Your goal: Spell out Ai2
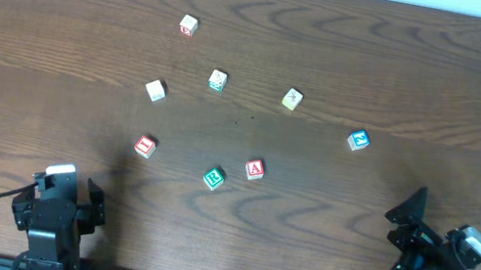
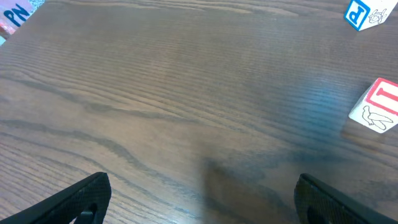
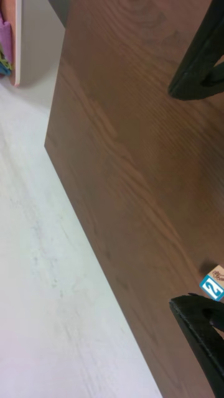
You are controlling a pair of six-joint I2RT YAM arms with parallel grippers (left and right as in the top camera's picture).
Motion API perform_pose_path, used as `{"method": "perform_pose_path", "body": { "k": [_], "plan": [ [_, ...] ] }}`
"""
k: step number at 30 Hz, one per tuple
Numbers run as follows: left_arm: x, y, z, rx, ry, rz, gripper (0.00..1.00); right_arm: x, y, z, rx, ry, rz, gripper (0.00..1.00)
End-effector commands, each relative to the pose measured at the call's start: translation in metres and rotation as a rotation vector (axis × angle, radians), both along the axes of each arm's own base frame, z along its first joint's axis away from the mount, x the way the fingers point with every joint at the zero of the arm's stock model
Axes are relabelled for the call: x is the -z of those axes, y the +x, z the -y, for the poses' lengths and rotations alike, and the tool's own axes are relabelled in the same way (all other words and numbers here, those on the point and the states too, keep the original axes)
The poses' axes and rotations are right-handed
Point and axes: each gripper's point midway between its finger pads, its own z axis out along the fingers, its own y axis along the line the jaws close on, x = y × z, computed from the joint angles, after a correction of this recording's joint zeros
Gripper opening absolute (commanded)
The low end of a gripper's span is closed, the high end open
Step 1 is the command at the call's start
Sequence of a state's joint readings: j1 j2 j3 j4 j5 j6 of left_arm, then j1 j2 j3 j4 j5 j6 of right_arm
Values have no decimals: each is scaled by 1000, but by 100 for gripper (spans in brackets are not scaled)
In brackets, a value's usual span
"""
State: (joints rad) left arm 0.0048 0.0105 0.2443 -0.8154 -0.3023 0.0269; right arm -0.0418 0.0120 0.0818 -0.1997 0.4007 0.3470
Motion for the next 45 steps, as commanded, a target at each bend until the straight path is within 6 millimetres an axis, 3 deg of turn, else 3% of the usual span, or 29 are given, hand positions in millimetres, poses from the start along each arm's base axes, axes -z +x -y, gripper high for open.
{"method": "perform_pose_path", "body": {
  "k": [1, 30, 34, 36, 40, 45],
  "plan": [
    [15, -11, -2, -13, 7, -67, 95, 6, -1, 3, 14, -4, -14, 99],
    [12, -12, -8, -41, 30, -64, 95, 6, -1, 3, 14, -4, -14, 99],
    [13, -4, 9, 37, -39, -46, 95, 5, -1, 3, 15, -4, -7, 99],
    [3, 8, 21, 98, -84, 21, 95, 5, 0, 0, -1, -2, -8, 99],
    [-40, 39, 61, 301, -207, 237, 95, 6, 10, -27, -168, 20, -6, 99],
    [-100, 58, 66, 349, -192, 491, 95, 2, 12, -35, -216, 25, 3, 99]
  ]
}}
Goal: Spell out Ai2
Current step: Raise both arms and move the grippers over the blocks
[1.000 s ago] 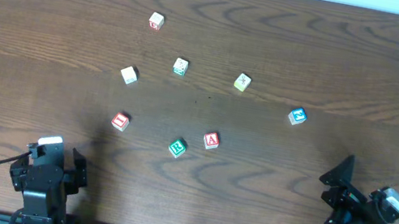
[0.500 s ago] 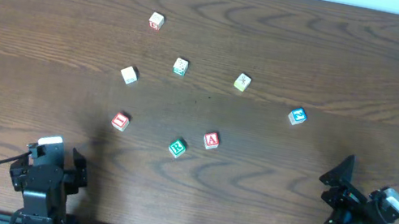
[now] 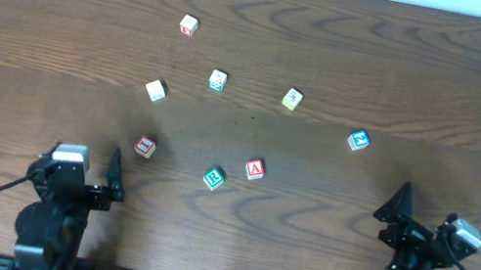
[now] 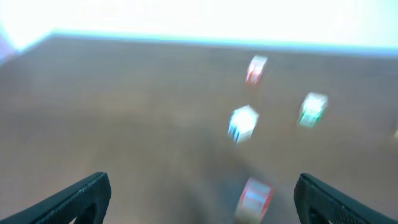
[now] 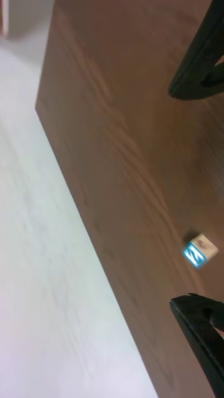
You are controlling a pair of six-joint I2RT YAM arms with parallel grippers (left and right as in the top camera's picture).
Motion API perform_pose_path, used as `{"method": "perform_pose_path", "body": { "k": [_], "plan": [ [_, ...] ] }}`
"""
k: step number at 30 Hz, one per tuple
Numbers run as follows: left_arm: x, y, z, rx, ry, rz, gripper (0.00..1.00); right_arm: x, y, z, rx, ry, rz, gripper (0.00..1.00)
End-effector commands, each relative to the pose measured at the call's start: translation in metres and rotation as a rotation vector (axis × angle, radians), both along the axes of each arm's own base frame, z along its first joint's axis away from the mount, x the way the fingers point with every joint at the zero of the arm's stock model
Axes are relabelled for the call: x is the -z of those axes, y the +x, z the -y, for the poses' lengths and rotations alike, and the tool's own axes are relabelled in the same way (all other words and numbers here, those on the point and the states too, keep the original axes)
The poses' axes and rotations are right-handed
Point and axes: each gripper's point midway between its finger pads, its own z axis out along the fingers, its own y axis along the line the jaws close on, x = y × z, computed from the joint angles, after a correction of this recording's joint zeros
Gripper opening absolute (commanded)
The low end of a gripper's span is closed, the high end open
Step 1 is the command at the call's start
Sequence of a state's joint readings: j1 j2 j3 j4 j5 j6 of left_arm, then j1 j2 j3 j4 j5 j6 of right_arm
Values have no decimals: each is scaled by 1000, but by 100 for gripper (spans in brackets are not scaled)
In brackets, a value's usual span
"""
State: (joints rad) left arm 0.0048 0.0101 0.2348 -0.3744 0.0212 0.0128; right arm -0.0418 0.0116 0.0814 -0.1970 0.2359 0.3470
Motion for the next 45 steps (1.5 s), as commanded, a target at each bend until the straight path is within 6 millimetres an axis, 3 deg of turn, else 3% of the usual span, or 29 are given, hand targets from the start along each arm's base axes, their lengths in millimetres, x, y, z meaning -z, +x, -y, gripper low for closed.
{"method": "perform_pose_path", "body": {
  "k": [1, 11, 15, 19, 25, 28, 31, 34, 37, 42, 45],
  "plan": [
    [-24, 4, 13, 71, -34, 102, 95, -2, 2, -8, -53, 3, 5, 99],
    [-78, 2, 22, 123, -66, 292, 95, -51, -4, -8, -60, -60, -14, 99],
    [-111, -7, 21, 120, -66, 357, 95, -71, 7, -8, -59, -32, -52, 99],
    [-140, -4, 17, 95, -54, 362, 95, -105, 26, -11, -83, -27, -77, 99],
    [-179, 29, 17, 94, -41, 287, 96, -139, 56, -14, -105, -12, -201, 99],
    [-204, 62, 17, 96, -45, 223, 95, -143, 73, -17, -127, 5, -326, 99],
    [-215, 95, 18, 100, -52, 118, 95, -141, 86, -25, -164, 22, -449, 99],
    [-213, 121, 26, 142, -72, -29, 95, -134, 93, -33, -190, 30, -571, 99],
    [-185, 138, 38, 198, -115, -266, 96, -113, 90, -54, -276, 70, -748, 99],
    [-134, 135, 56, 274, -210, -574, 95, -73, 76, -83, -391, 139, -974, 99],
    [-109, 127, 60, 284, -242, -689, 95, -60, 70, -101, -467, 197, -1043, 99]
  ]
}}
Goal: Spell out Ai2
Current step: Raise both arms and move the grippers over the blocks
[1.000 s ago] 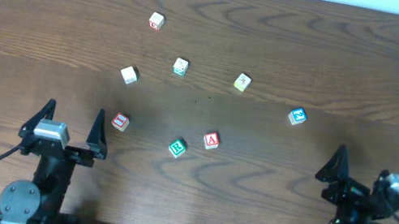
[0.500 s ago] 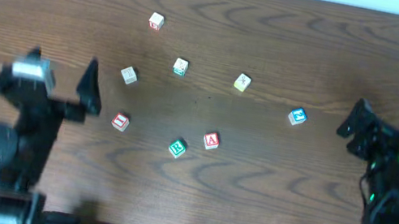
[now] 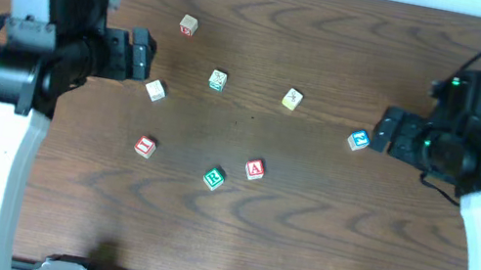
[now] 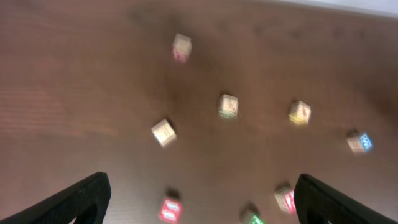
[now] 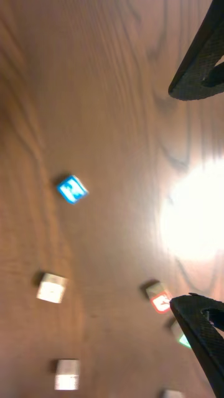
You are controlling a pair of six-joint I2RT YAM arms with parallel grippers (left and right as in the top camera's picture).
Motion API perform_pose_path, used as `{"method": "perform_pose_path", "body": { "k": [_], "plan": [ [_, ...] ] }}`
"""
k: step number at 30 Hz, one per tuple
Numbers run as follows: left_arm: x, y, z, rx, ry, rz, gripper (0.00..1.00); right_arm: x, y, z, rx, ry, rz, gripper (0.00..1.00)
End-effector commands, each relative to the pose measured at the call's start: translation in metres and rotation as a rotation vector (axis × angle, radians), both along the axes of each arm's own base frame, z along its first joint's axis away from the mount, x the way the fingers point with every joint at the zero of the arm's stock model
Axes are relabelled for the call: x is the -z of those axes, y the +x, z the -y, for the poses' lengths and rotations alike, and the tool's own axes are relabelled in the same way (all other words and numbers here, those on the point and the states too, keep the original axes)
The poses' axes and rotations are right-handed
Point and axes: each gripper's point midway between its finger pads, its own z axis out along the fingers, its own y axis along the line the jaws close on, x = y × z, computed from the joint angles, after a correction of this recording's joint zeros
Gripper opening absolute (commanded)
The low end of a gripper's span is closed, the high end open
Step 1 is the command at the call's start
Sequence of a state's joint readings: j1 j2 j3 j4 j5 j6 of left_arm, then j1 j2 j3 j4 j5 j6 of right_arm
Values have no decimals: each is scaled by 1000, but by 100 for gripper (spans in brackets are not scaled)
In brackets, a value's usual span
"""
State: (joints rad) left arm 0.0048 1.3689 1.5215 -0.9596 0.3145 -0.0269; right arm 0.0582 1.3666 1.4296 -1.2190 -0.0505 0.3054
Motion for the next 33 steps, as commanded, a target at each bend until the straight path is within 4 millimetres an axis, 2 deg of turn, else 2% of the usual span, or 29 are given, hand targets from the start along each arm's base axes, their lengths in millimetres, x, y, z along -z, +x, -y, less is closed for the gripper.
{"method": "perform_pose_path", "body": {
  "k": [1, 3, 5, 7, 11, 14, 18, 20, 23, 26, 30, 33],
  "plan": [
    [7, -8, 14, 50, -73, -74, 96, 1, -4, -33, -89, 140, -45, 99],
    [20, -21, 22, 72, -112, -171, 95, 1, -9, -53, -204, 218, -57, 93],
    [33, -30, 23, 72, -115, -250, 95, 2, -14, -65, -303, 235, -57, 99],
    [47, -37, 23, 70, -108, -326, 95, 11, -17, -65, -320, 165, -77, 99],
    [69, -54, 26, 142, -39, -444, 96, 27, -22, -58, -229, -38, -115, 99],
    [84, -63, 18, 138, 190, -492, 95, 36, -28, -82, -298, -143, -122, 99],
    [81, -60, 19, 84, 478, -423, 95, 63, -31, -107, -327, -258, -182, 99],
    [77, -57, 26, 85, 550, -377, 95, 81, -29, -116, -332, -282, -221, 99],
    [75, -55, 36, 110, 563, -351, 95, 101, -22, -138, -360, -230, -244, 99],
    [75, -56, 35, 93, 560, -355, 95, 121, -15, -164, -418, -133, -266, 99],
    [76, -58, 34, 95, 564, -360, 95, 149, -14, -176, -470, -151, -310, 96],
    [74, -57, 26, 59, 602, -357, 95, 159, -15, -184, -462, -179, -311, 95]
  ]
}}
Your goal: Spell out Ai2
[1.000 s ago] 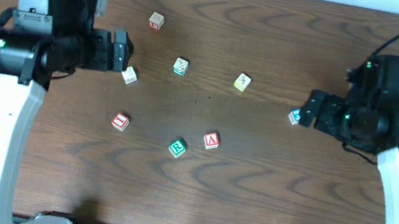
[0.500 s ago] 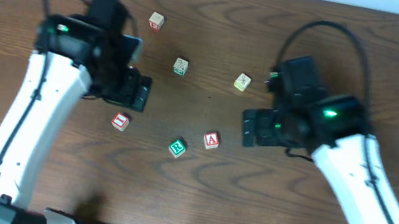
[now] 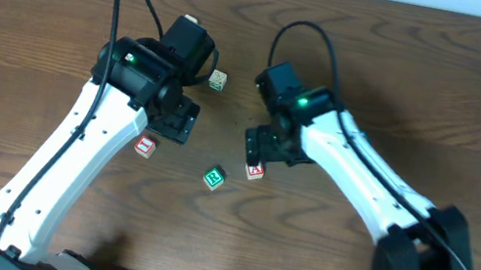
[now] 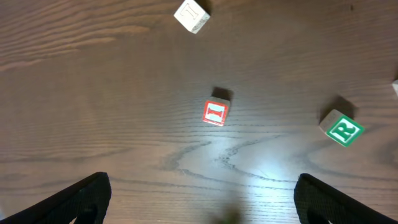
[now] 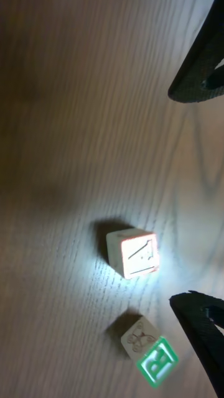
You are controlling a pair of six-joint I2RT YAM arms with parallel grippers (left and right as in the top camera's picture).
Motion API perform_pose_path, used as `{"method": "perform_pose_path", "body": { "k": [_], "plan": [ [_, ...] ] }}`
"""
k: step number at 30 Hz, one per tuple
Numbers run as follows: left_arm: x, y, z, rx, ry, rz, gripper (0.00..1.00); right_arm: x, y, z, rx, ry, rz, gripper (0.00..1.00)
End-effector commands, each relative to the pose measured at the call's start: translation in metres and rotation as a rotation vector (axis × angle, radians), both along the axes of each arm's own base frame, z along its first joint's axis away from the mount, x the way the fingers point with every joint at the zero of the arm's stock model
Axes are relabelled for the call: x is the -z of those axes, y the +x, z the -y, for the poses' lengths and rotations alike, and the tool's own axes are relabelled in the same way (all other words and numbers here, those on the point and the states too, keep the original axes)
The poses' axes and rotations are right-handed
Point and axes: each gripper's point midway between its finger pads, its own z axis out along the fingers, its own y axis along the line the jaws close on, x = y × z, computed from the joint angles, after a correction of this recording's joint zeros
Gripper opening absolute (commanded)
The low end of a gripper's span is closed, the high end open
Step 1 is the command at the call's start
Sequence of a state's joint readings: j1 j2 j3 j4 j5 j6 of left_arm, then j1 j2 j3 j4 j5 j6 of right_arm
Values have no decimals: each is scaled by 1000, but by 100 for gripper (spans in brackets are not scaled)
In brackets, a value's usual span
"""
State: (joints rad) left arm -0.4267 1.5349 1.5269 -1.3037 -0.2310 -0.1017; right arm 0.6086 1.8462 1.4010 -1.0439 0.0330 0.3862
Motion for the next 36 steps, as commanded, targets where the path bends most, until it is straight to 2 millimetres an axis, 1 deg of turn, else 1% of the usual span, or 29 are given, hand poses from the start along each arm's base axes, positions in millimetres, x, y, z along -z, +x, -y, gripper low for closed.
{"method": "perform_pose_path", "body": {
  "k": [1, 3, 6, 8, 10, 13, 15, 18, 20, 22, 26, 29, 30, 32, 34, 36],
  "plan": [
    [-9, 3, -15, -51, 67, 45, 95, 9, -8, -12, -16, -16, -7, 96],
    [-10, 3, -19, -54, 90, 47, 95, 10, -12, -17, -18, -26, -3, 95],
    [-10, 1, -20, -54, 95, 38, 95, 12, -17, -22, -18, -31, -6, 96],
    [-10, 0, -20, -56, 94, 38, 95, 17, -16, -22, -4, -54, 4, 97],
    [-10, 1, -20, -66, 91, 41, 96, 26, -14, -23, 8, -65, -1, 97],
    [-10, 0, -20, -68, 91, 40, 95, 43, -14, -22, 15, -94, -28, 94],
    [-10, 0, -20, -68, 92, 38, 96, 51, -14, -21, 14, -108, -37, 93],
    [-10, -1, -20, -68, 92, 37, 95, 53, -12, -23, 6, -102, -30, 94],
    [-10, -1, -20, -68, 93, 34, 95, 53, -11, -28, -1, -77, -28, 94],
    [-9, -2, -21, -72, 94, 31, 95, 53, -10, -31, -1, -64, -27, 92],
    [-9, -4, -22, -82, 96, 25, 95, 53, -3, -35, 2, -44, 1, 80],
    [-9, -4, -22, -82, 96, 26, 95, 54, -2, -35, 5, -42, 3, 79],
    [-9, -4, -22, -82, 95, 26, 96, 54, -2, -35, 5, -42, 1, 78],
    [-9, -4, -22, -85, 94, 26, 95, 58, -4, -34, 14, -46, -9, 75],
    [-9, -4, -22, -97, 91, 29, 95, 63, -7, -32, 21, -54, -25, 70],
    [-9, -4, -22, -113, 87, 32, 95, 70, -11, -29, 22, -60, -37, 68]
  ]
}}
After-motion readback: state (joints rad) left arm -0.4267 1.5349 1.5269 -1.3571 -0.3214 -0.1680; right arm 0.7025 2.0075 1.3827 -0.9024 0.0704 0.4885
